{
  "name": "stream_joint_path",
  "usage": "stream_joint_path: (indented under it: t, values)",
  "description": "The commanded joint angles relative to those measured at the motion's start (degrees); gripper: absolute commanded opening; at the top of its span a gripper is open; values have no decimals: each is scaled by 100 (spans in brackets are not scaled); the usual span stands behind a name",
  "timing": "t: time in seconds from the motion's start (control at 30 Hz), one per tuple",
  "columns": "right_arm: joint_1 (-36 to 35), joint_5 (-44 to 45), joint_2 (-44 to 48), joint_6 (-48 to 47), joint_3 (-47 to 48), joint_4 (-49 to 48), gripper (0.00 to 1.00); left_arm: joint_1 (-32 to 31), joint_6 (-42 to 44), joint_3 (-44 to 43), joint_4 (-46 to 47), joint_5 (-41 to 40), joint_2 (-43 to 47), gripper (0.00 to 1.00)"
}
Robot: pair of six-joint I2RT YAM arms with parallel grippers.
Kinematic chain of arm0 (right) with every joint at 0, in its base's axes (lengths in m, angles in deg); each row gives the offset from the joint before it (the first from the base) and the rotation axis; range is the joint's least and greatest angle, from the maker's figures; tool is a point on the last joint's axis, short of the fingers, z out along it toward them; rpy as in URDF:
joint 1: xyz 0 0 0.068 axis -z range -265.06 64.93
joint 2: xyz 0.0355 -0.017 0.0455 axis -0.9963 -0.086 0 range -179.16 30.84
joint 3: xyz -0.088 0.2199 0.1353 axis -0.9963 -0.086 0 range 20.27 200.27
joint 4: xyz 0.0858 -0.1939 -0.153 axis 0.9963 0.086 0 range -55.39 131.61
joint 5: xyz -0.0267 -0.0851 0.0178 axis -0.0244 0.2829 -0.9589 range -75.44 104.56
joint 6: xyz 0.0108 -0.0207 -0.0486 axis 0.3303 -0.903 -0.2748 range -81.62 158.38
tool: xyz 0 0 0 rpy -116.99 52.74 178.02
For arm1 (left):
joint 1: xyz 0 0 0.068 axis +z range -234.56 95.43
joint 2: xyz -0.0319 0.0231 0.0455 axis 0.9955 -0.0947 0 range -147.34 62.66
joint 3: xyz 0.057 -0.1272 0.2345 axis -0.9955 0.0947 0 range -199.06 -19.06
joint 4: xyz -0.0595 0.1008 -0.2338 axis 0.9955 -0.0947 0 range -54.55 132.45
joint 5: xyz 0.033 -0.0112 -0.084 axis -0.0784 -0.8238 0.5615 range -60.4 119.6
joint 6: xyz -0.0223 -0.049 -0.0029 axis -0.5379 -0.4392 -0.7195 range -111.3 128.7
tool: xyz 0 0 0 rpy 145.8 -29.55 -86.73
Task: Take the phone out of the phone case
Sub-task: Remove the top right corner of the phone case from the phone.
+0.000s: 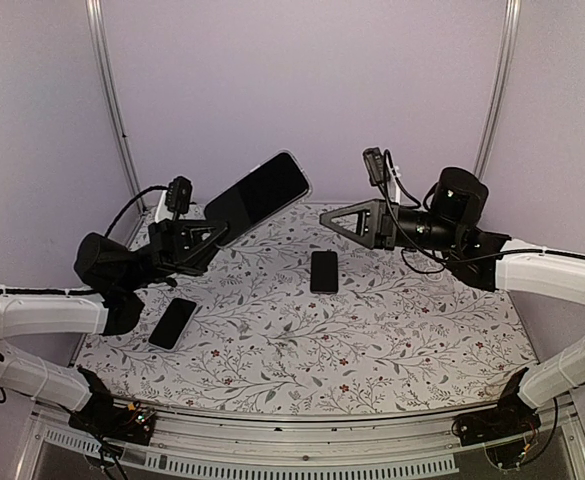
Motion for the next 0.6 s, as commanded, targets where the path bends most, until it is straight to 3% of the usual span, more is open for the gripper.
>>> stream_joint_path:
  t: [0.0, 0.57]
  values:
    - [19, 321, 133, -136, 184, 630, 65, 108, 269, 81, -40, 85, 166, 0]
    - [-204, 741, 207, -216, 577, 1188, 66, 248, 557, 330, -377, 193, 289, 0]
